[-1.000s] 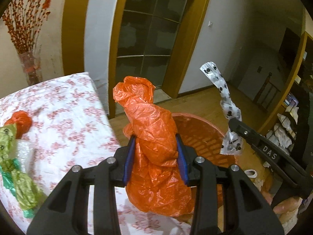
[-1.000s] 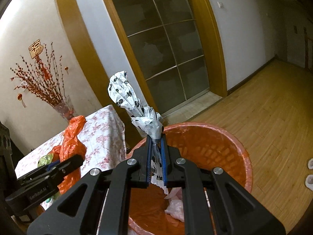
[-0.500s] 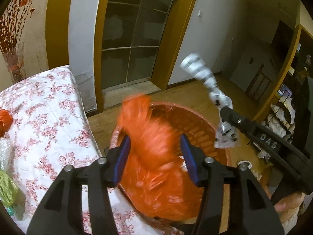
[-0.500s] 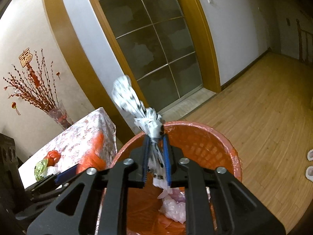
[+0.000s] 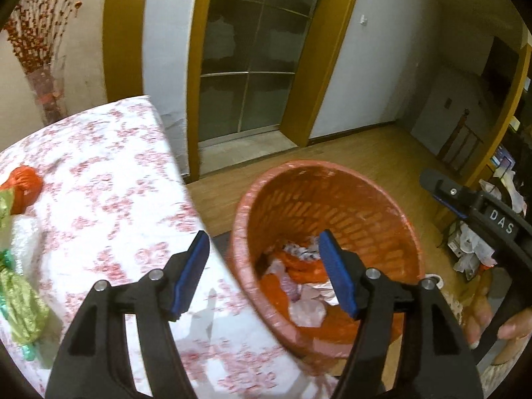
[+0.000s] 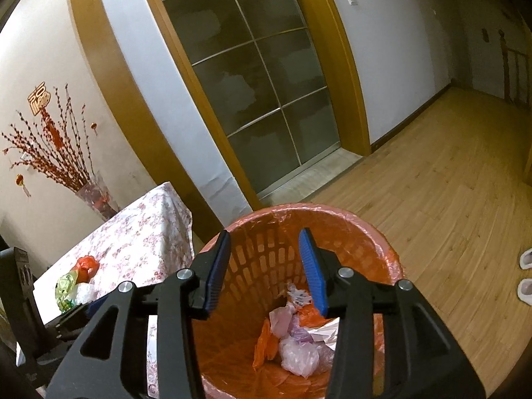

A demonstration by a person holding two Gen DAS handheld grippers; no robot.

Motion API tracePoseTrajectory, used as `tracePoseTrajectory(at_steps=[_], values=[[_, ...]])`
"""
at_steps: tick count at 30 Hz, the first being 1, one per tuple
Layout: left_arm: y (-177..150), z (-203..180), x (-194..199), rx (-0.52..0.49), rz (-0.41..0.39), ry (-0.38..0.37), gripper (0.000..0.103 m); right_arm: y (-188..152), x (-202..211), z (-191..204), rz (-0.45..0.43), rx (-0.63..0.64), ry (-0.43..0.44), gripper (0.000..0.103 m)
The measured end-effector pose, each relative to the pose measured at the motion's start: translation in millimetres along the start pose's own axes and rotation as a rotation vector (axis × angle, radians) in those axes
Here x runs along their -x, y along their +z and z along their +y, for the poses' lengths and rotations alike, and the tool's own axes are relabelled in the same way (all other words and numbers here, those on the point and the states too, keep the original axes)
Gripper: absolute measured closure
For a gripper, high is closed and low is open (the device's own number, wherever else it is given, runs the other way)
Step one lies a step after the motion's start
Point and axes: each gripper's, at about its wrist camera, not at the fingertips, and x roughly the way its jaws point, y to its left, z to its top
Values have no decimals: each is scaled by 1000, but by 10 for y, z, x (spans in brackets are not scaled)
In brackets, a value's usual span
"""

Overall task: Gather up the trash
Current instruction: 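Grasp the yellow-green paw-print bag with the right tool while the left tool grasps the green bag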

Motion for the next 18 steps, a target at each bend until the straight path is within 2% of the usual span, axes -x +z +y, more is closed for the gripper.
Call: tracePoseTrajectory(at_steps=[6, 12, 15, 18], values=[[-43, 297, 217, 26, -26, 54, 35, -38, -14, 162, 16, 33, 22, 59], [-125, 753, 600, 88, -75, 125, 35, -115, -35, 495, 40, 102, 75, 59], [-216, 1081, 845, 130, -106, 177, 30, -186, -65, 763, 65, 150, 128, 59], [-338, 1492, 1122, 183, -136, 267, 30, -289, -105, 1078, 95, 204, 190, 59]])
